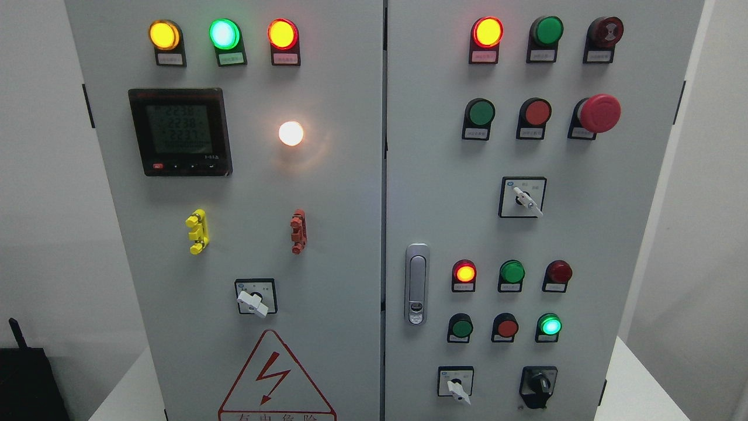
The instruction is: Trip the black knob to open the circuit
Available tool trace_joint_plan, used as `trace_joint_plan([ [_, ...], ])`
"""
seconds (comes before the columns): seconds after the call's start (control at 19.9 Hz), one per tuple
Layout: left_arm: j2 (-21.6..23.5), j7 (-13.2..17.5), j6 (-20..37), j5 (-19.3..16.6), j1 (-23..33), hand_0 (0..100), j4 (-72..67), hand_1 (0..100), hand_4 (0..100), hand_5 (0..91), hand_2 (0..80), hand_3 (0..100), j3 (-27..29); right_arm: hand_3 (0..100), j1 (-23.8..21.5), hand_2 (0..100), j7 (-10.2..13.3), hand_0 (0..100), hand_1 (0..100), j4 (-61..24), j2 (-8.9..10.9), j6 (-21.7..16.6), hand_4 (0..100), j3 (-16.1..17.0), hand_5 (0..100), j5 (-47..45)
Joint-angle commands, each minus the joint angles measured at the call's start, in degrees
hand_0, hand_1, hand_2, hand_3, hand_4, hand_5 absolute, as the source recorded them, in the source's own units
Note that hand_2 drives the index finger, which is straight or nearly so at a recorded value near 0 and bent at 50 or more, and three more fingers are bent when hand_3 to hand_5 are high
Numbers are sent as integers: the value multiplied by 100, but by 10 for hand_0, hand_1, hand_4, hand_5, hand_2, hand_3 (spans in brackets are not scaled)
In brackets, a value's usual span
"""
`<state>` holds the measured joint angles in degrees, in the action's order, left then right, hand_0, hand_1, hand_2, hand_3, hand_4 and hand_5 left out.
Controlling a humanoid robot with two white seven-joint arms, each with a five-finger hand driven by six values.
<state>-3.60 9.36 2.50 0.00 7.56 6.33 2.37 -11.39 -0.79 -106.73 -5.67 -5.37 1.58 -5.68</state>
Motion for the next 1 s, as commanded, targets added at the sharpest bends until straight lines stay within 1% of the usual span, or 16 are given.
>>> trace_joint_plan([
  [0.0,0,5,-31,-132,0,120,0,389,0,0,0,0,0,1000,-381,0,-18,0,0,-489,-13,-8,994,-26,953,-160],
  [0.1,0,5,-31,-132,0,120,0,389,0,0,0,0,0,1000,-469,0,-18,0,0,-577,-13,-17,967,-35,915,-257],
  [0.2,0,5,-31,-132,0,120,0,389,0,0,0,0,0,1000,-610,0,-44,0,0,-665,-4,-86,917,-44,845,-258],
  [0.25,0,5,-22,-132,0,120,0,389,0,0,0,0,0,1000,-663,0,-62,0,0,-709,-4,-122,825,-44,747,-258],
  [0.3,0,5,-22,-132,0,120,0,389,0,0,0,0,0,819,-698,0,-71,0,0,-726,-4,-140,692,-44,617,-258],
  [0.35,0,5,-22,-132,0,120,0,389,0,0,0,0,0,593,-716,0,-71,0,0,-744,-4,-157,485,-44,463,-258],
  [0.4,0,5,-22,-132,0,120,0,389,0,0,0,0,0,516,-716,0,-79,0,0,-762,-4,-166,405,-61,392,-258],
  [0.45,0,5,-22,-132,0,120,0,389,0,0,0,0,0,300,-725,0,-79,0,0,-770,-4,-192,207,-70,231,-258],
  [0.5,0,5,-22,-132,0,120,0,389,0,0,0,0,0,212,-742,0,-79,0,0,-771,-4,-192,115,-97,150,-258],
  [0.55,0,5,-31,-132,0,120,0,389,0,0,0,0,0,174,-768,0,-79,0,0,-779,-4,-201,75,-106,115,-258],
  [0.6,0,5,-31,-132,0,120,0,389,0,0,0,0,0,57,-786,0,-79,0,0,-797,-4,-201,0,-106,14,-258],
  [0.65,0,5,-22,-132,0,120,0,389,0,0,0,0,0,0,-795,0,-71,0,0,-814,-4,-193,0,-106,0,-258],
  [0.95,0,5,-22,-132,0,120,0,389,0,0,0,0,0,0,-891,0,-79,0,0,-876,4,-201,0,-132,0,-258],
])
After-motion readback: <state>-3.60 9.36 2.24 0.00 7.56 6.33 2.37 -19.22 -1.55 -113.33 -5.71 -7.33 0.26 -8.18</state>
